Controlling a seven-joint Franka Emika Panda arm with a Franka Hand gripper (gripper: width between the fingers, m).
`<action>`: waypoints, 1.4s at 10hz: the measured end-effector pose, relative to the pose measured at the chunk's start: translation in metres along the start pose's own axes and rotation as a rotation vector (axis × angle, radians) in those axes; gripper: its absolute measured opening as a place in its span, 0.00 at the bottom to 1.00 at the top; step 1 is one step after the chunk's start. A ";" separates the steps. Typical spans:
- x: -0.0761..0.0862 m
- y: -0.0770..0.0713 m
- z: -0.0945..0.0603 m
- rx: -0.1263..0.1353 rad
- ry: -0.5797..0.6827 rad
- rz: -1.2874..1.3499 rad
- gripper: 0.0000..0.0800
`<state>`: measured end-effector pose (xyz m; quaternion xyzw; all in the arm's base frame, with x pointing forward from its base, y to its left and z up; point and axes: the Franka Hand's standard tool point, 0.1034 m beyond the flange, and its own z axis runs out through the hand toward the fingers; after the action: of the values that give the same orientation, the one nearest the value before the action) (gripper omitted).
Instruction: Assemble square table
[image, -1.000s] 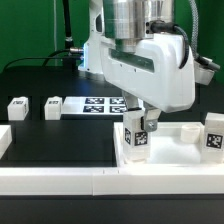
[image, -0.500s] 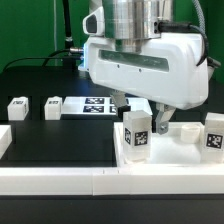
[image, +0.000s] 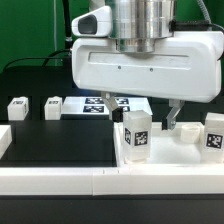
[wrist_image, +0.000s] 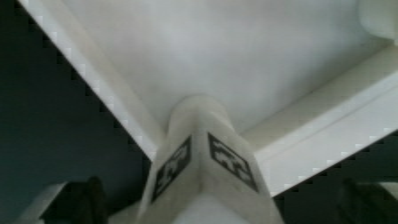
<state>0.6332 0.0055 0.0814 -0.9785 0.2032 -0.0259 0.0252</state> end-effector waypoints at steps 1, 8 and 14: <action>0.000 0.000 0.000 0.000 -0.001 -0.092 0.81; 0.003 0.004 -0.001 -0.011 0.000 -0.430 0.46; 0.003 0.005 0.000 -0.002 0.001 -0.061 0.36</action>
Offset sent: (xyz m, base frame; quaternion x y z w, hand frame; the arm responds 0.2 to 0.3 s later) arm 0.0040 0.0023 0.0008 -0.0041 -0.0011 -0.2156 0.9765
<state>0.6338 0.0000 0.0815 -0.9842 0.1733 -0.0267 0.0232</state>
